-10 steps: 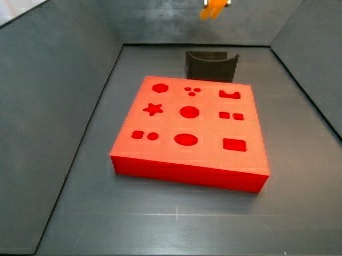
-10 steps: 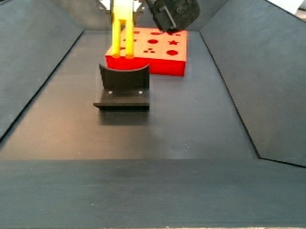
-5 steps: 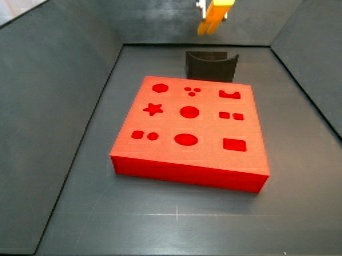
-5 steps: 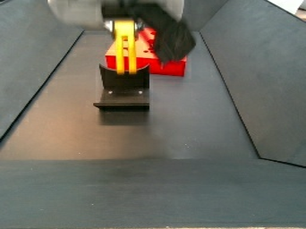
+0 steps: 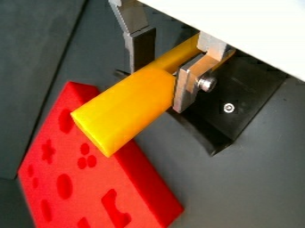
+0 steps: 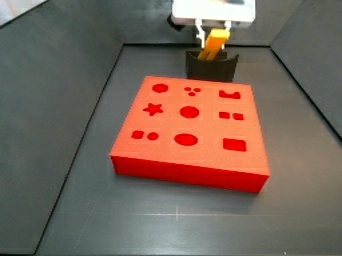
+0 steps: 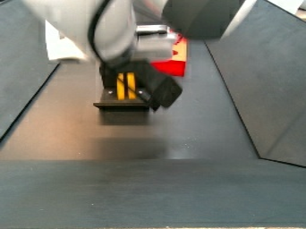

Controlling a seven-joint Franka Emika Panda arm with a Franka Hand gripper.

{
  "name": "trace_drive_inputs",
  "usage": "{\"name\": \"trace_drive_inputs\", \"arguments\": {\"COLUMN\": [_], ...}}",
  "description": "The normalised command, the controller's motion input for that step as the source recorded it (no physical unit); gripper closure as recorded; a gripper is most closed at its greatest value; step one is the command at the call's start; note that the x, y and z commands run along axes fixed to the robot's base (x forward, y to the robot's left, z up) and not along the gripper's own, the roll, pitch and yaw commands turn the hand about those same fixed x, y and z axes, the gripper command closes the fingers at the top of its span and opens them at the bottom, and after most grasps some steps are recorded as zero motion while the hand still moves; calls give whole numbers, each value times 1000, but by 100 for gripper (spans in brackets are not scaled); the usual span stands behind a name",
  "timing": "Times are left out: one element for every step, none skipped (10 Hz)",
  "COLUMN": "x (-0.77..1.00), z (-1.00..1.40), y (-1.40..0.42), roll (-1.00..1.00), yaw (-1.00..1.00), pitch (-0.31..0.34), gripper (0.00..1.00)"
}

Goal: Pick up the square-circle object. Move up. Place the square-circle object on the fixture. Regrasp the square-circle object. Move to above the board. Insert the square-circle object.
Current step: Place the square-circle object on the fixture, then regrasp the square-circle object.

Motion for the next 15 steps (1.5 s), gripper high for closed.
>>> {"name": "trace_drive_inputs", "arguments": {"x": [137,119,94,81,80,78,0,0,-5,-21,-26,-29,-30,-26,-23], "z": [-630,-456,-386,-369,-370,-370,0,1000,1000,1000,1000,1000,846,725,476], "y": [92,90,128,136,134,131,0,0,4,7,2,4,5,7,7], "roll": [-181,-156,-120,-111,-112,-110,0,30,37,49,64,68,61,56,51], "yaw": [-184,-151,-119,-79,-51,-30,0,-22,-16,-13,-18,-22,-27,-31,-37], "pitch": [-26,-46,-66,-76,-75,-72,0,55,56,63,65,72,73,73,70], "gripper": [100,100,100,100,100,100,0,0,0,0,0,0,0,0,0]}}
